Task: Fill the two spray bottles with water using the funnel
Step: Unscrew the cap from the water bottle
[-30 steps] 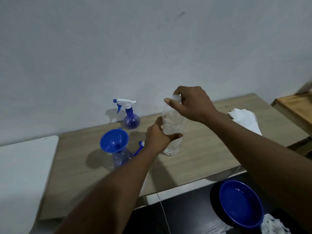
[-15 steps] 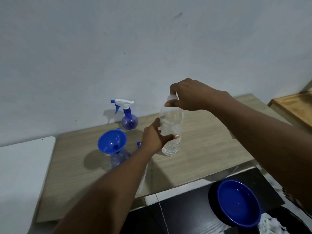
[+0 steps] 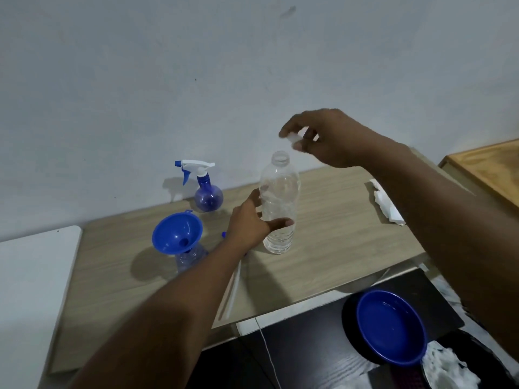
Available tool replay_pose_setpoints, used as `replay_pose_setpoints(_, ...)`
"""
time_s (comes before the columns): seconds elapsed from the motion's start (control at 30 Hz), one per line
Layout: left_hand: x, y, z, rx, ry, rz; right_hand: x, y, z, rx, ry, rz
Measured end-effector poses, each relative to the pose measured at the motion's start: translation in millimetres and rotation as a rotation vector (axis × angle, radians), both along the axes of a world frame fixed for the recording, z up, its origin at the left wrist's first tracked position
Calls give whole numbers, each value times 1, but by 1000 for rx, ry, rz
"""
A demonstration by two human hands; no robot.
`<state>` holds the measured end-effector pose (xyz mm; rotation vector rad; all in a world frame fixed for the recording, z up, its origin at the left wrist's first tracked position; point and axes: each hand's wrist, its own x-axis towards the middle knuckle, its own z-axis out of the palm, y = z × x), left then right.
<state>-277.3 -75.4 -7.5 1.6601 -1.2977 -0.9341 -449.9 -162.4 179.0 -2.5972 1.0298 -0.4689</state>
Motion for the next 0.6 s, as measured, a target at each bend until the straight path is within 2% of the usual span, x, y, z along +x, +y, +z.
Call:
replay_pose_setpoints(0.07, -1, 2, -5, 10, 4, 28, -12, -6, -17, 6, -172, -134)
replay_pose_setpoints(0.13, -2, 6, -14, 8, 10, 59, -25, -10, -55, 57, -210, -296)
replay_pose_setpoints(0.2, -3, 9, -20, 1, -16, 63, -37, -9, -108, 176, -105, -403)
replay_pose_setpoints(0.33, -2, 13, -34, -9, -30, 53, -48, 9, -208, 399, 134, -455)
replay_pose_setpoints(0.47, -1, 14, -47, -13, -15, 64, -47, 23, -259, 386, 135, -468)
replay_pose_setpoints(0.6, -3, 15, -50, -4, -33, 75, -48, 22, -265, 416, 155, -487)
